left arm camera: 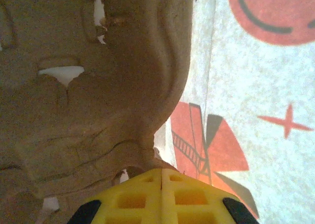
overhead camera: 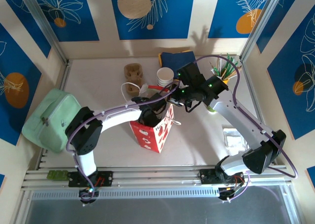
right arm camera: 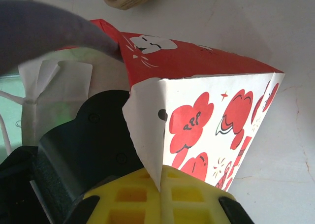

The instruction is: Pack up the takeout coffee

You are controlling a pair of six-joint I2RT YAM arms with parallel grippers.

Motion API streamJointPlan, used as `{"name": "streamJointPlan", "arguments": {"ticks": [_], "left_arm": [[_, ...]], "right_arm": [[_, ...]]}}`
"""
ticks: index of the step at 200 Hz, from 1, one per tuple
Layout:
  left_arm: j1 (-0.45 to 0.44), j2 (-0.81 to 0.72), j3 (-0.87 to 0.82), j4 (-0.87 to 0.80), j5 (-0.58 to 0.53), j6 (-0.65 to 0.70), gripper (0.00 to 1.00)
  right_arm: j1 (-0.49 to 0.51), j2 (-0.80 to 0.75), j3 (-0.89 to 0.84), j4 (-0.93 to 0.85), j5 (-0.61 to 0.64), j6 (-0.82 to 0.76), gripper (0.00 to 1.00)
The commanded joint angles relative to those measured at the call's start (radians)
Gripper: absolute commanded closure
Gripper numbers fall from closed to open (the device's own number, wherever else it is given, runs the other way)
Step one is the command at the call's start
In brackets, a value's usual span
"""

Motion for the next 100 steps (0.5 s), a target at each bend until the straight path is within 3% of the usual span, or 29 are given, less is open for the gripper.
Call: {"name": "streamJointPlan", "arguments": {"ticks": [1, 100], "left_arm": [[-0.003, 0.058, -0.033, -0.032, 0.035, -0.034, 0.94], [-0.008, 0.109, -0.051, -0.032, -0.011, -0.03, 0.94]], "right_arm": [[0.019, -0.007, 0.055, 0.044, -0.036, -0.033, 1.0], [0.025, -0.008, 0.089, 0.046, -0.048, -0.039, 1.0]]}}
